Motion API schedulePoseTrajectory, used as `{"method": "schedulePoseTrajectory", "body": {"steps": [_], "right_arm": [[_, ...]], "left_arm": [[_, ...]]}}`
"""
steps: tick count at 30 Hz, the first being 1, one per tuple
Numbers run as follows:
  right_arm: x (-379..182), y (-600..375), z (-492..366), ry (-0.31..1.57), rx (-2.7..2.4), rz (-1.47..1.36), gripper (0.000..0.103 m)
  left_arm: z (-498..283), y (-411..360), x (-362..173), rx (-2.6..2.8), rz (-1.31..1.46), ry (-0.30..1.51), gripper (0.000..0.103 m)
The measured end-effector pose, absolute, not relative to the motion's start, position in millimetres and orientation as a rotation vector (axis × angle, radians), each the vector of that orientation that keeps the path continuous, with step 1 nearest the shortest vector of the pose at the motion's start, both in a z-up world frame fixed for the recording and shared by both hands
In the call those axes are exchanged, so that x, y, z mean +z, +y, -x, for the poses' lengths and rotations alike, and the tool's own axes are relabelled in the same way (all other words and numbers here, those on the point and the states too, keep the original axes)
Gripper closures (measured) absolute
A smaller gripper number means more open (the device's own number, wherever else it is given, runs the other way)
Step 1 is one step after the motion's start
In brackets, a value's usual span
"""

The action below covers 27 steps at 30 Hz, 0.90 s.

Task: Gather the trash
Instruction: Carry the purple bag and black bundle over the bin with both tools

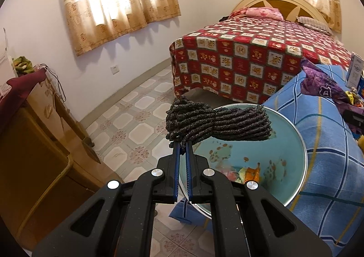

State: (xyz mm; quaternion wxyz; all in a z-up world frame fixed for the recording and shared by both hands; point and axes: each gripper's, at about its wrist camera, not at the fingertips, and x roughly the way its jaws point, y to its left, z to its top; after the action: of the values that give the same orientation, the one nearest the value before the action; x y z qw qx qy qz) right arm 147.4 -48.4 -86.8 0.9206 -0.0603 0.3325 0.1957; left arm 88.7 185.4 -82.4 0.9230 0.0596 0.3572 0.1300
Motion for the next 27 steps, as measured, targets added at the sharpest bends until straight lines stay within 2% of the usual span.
{"method": "schedulePoseTrajectory", "body": {"steps": [27], "right_arm": [[-90.8,-1.7,-147.6,0.688,0.485,0.19,0.086]], "left_arm": [[-84.4,205.0,-85.1,0.325,-0.098,0.732,0.098]]}}
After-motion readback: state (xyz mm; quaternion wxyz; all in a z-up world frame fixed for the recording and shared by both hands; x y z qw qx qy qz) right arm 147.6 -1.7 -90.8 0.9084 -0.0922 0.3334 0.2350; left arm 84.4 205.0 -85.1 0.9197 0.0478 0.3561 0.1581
